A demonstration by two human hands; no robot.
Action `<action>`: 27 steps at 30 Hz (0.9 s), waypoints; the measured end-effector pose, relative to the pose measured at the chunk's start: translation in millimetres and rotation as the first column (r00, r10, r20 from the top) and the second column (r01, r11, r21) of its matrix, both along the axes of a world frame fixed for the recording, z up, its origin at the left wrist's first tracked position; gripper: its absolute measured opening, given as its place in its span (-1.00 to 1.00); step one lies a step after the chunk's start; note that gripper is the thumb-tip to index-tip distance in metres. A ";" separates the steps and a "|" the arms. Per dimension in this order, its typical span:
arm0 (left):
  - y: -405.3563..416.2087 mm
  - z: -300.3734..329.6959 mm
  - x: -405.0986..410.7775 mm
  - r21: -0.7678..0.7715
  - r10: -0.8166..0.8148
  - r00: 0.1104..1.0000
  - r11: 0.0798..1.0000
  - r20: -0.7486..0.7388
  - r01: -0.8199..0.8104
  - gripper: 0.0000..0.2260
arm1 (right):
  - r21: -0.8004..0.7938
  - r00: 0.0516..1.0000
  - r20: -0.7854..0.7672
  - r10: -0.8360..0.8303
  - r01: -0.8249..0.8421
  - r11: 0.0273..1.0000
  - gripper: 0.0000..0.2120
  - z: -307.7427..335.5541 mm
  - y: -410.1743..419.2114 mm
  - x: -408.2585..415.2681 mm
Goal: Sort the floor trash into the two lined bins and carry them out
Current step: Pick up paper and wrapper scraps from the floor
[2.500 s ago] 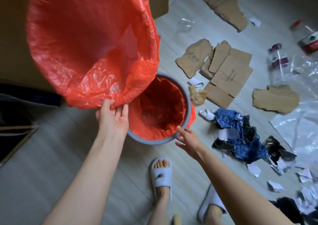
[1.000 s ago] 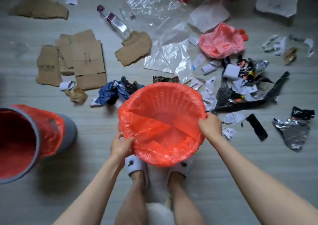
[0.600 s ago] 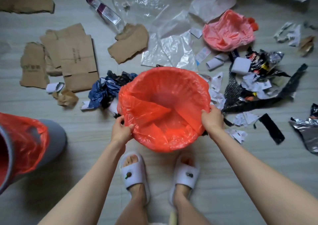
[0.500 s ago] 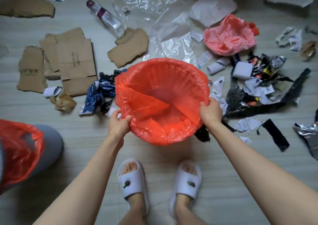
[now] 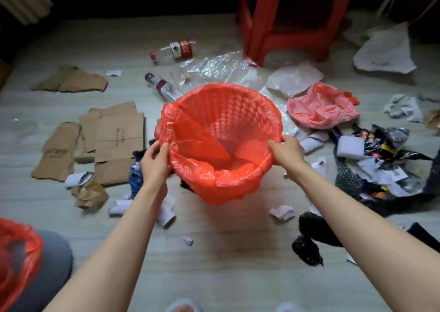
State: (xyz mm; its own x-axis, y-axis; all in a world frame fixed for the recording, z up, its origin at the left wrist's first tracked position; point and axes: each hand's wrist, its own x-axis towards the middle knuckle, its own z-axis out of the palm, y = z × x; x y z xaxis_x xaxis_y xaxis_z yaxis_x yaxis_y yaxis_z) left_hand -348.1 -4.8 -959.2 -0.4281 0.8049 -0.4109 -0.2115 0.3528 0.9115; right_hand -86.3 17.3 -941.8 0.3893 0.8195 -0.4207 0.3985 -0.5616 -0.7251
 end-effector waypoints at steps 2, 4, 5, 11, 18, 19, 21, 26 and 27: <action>-3.5 3.9 -1.8 0.018 0.035 0.999 0.999 0.001 -0.035 -0.87 | 0.007 0.983 -0.185 -0.025 0.027 1.000 -0.87 1.1 -3.9 -1.5; -9.9 12.5 0.8 0.007 0.065 0.990 0.998 -0.123 -0.065 -0.74 | -0.022 0.950 -0.308 -0.051 0.046 0.999 -0.77 7.0 -13.1 -2.7; -15.2 19.9 3.2 0.015 0.070 0.970 0.998 -0.235 -0.068 -0.65 | -0.036 0.948 -0.314 -0.054 0.045 0.998 -0.74 10.2 -19.0 -2.6; -53.9 88.6 49.6 0.266 -0.043 0.868 0.944 -0.495 0.198 -0.65 | -0.086 0.986 -0.158 0.059 -0.074 0.994 -0.65 64.9 -68.8 14.6; -90.1 154.0 122.4 0.210 -0.410 0.706 0.761 -0.578 0.614 -0.73 | 0.010 0.966 -0.043 0.256 -0.256 0.967 -0.64 158.4 -123.2 60.0; -95.7 160.5 134.7 0.184 -0.448 0.657 0.725 -0.606 0.664 -0.74 | 0.024 0.963 -0.042 0.266 -0.266 0.964 -0.65 166.4 -131.0 71.3; -99.8 171.1 151.4 0.125 -0.506 0.567 0.665 -0.650 0.737 -0.73 | 0.042 0.959 -0.033 0.281 -0.280 0.959 -0.64 176.8 -141.0 84.6; -96.9 190.4 222.5 -0.081 -0.659 0.311 0.493 -0.685 0.866 -0.73 | -0.003 0.943 0.087 0.322 -0.323 0.946 -0.62 172.3 -159.6 139.7; -94.2 190.9 239.3 -0.126 -0.679 0.249 0.453 -0.690 0.883 -0.73 | -0.016 0.937 0.119 0.329 -0.329 0.944 -0.65 164.6 -157.7 151.1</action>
